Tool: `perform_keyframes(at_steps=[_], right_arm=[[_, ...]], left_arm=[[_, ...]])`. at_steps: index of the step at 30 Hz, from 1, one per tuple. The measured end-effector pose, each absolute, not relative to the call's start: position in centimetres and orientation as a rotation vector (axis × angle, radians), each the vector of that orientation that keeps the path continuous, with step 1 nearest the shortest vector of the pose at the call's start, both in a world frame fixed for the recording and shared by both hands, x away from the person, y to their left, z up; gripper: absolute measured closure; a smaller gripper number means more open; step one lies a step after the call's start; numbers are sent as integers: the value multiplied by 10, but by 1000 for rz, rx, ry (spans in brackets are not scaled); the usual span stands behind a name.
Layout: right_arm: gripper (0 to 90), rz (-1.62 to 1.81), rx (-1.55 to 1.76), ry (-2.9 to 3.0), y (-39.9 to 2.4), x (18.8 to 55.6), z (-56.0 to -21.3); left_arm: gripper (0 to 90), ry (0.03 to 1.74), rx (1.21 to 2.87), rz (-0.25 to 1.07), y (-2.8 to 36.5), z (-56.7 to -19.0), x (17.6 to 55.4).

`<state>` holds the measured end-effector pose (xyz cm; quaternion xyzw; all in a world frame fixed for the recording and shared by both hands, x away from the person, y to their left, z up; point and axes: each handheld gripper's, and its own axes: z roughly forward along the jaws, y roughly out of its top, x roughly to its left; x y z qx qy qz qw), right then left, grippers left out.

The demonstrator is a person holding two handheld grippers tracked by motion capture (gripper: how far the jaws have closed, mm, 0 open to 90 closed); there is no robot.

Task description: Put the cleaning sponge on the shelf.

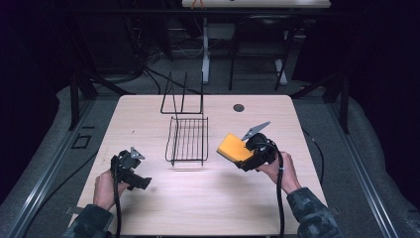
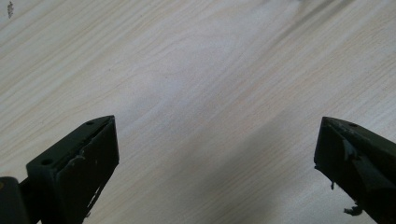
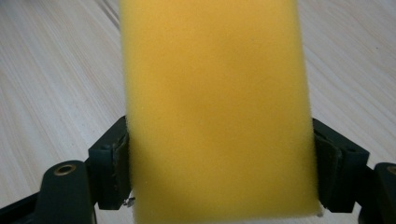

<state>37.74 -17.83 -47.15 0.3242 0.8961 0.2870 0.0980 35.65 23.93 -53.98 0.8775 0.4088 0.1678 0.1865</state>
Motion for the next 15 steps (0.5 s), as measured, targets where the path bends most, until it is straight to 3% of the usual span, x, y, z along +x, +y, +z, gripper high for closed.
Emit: perform_keyframes(at_steps=[15], right_arm=[[217,866,917,2650,-155,390,-462]], left_arm=[[1,1145,2475,476,238,-540,357]])
